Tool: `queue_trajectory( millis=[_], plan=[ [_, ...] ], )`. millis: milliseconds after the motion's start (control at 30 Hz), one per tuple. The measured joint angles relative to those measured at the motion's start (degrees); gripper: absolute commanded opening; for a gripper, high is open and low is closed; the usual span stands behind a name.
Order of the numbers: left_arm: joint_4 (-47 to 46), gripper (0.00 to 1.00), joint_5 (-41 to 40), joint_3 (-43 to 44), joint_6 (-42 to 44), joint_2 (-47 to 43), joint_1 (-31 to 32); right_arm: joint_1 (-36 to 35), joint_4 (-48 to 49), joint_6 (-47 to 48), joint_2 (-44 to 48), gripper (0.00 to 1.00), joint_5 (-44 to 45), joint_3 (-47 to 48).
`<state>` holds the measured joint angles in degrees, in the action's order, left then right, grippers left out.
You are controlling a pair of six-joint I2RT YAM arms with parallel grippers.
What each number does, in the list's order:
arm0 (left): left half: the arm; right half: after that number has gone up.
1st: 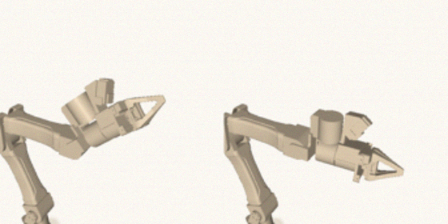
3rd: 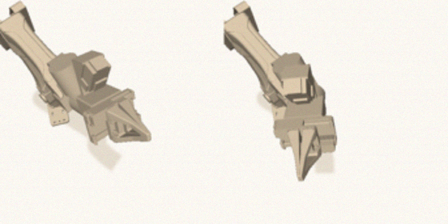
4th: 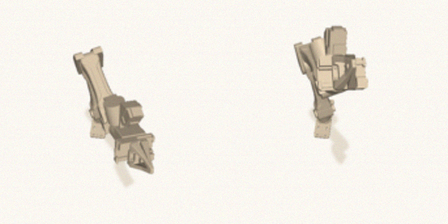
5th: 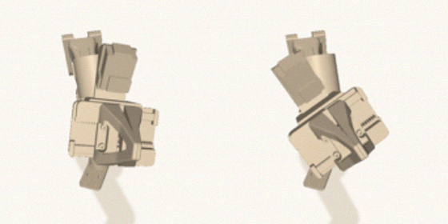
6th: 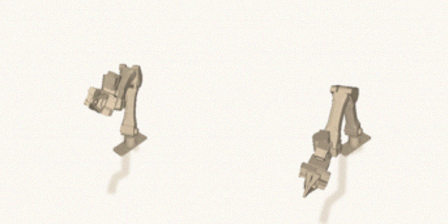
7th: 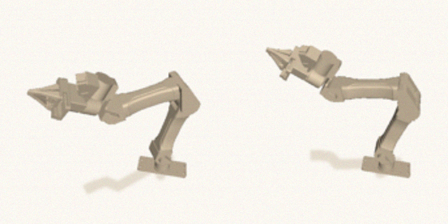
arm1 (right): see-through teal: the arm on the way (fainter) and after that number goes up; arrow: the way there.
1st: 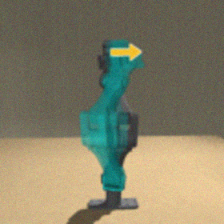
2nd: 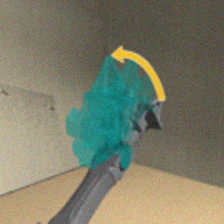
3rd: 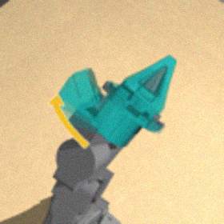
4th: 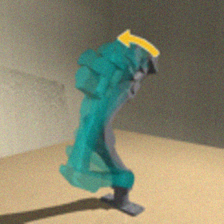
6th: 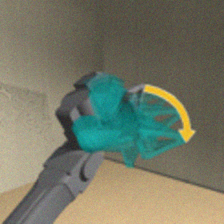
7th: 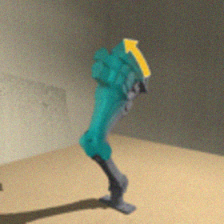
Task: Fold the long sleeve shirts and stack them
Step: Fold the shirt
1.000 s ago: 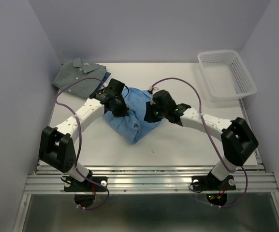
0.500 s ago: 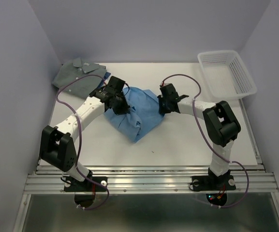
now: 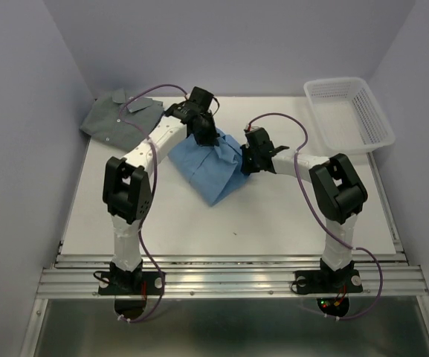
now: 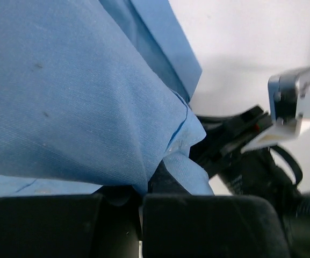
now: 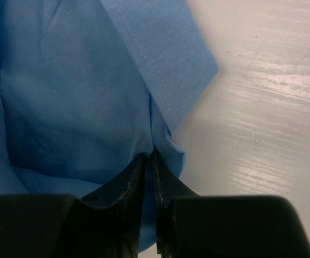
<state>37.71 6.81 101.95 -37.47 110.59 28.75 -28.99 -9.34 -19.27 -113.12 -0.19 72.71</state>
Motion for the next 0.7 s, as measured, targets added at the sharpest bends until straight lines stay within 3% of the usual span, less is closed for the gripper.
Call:
queue_trajectory(
  millis=[200, 333, 367, 433, 500, 533, 567, 633, 700],
  plan=[
    [3.5, 0.02, 0.9, 16.1, 2.8, 15.5, 0.4, 0.1, 0.8, -0.4, 0.2, 0.17, -0.3, -0.5],
    [5.2, 0.29, 1.2, 19.8, 3.7, 20.8, 0.4, 0.1, -0.2, -1.1, 1.8, 0.25, 1.2, -1.8],
    [5.5, 0.42, 1.2, 20.1, 3.9, 21.5, 0.5, 0.1, -1.3, -1.3, 2.8, 0.29, 1.6, -2.4],
    [5.7, 0.6, 1.9, 20.5, 4.3, 22.6, 0.5, 0.1, -3.9, -2.0, 6.5, 0.4, 4.3, -3.4],
    [5.8, 0.67, 2.6, 20.5, 4.7, 22.7, 0.5, 0.0, -6.2, -2.6, 10.9, 0.58, 6.7, -3.8],
    [5.7, 0.71, 3.4, 20.5, 4.9, 22.6, 0.7, 0.0, -7.0, -2.9, 13.9, 0.62, 8.3, -3.9],
    [5.2, 0.98, 4.0, 20.5, 5.0, 22.4, 0.8, 0.0, -7.3, -2.9, 17.0, 0.78, 9.3, -3.9],
    [4.7, 0.99, 4.5, 20.5, 5.6, 22.1, 1.0, 0.0, -7.2, -3.0, 23.1, 0.84, 11.1, -4.0],
    [4.3, 0.99, 4.7, 20.5, 6.1, 21.2, 1.5, 0.0, -6.9, -2.4, 29.3, 0.96, 12.1, -4.0]
  ],
)
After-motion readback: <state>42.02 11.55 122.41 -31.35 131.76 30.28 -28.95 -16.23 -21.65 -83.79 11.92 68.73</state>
